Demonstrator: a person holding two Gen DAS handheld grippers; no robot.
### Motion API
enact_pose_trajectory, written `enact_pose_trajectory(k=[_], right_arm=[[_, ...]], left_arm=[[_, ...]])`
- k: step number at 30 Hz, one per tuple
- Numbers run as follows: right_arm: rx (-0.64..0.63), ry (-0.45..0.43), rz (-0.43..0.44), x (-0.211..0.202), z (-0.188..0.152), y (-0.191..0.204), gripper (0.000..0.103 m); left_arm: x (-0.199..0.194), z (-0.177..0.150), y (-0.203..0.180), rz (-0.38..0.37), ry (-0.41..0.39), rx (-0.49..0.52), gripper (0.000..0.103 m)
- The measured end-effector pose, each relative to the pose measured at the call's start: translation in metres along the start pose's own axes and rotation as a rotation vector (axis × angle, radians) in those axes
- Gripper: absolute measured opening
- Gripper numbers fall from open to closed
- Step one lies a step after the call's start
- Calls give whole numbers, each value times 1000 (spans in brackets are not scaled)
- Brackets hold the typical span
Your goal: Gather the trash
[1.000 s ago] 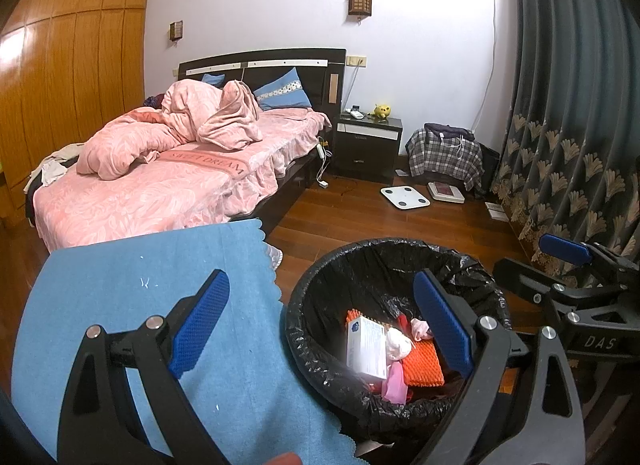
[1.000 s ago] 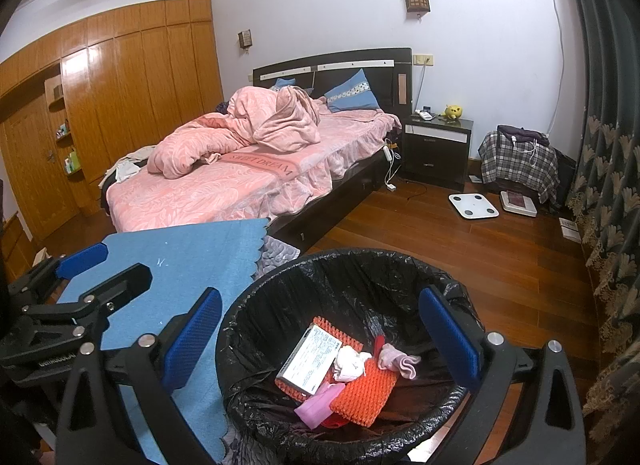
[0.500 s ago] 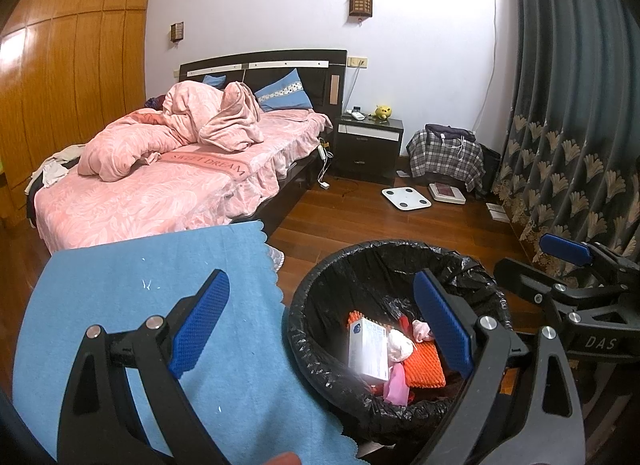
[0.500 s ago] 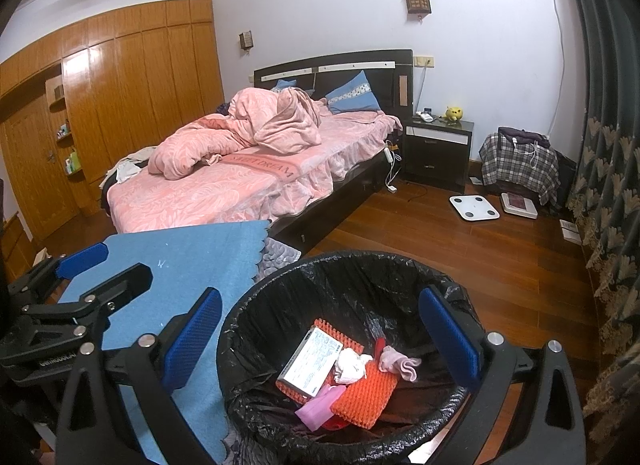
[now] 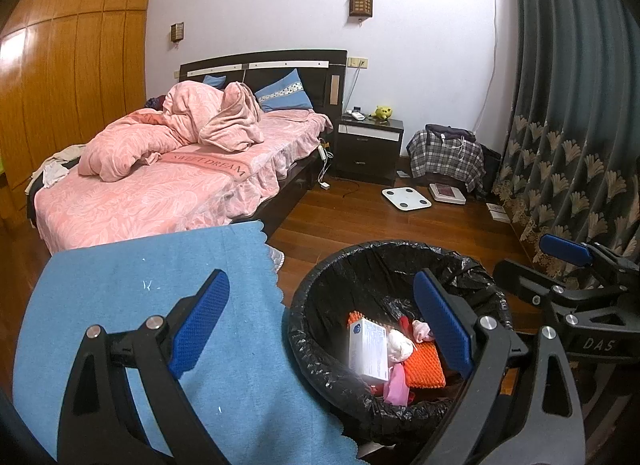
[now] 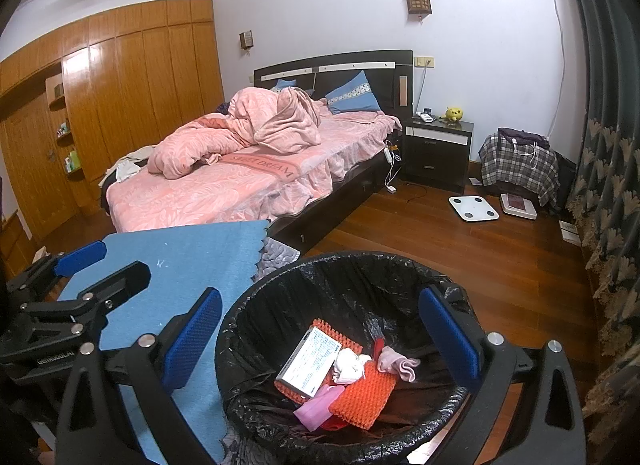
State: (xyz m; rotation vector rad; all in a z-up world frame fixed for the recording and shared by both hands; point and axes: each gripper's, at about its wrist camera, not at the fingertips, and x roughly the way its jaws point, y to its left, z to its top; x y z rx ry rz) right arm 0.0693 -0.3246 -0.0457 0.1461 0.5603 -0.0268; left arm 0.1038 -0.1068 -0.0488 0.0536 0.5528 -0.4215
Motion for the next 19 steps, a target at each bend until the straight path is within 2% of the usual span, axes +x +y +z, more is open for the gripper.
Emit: enact_pose_trajectory(k=[19], right_arm=[[-1,-1,0,0,2,0,97]], left_arm=[[0,0,0,-1,0,0,91]])
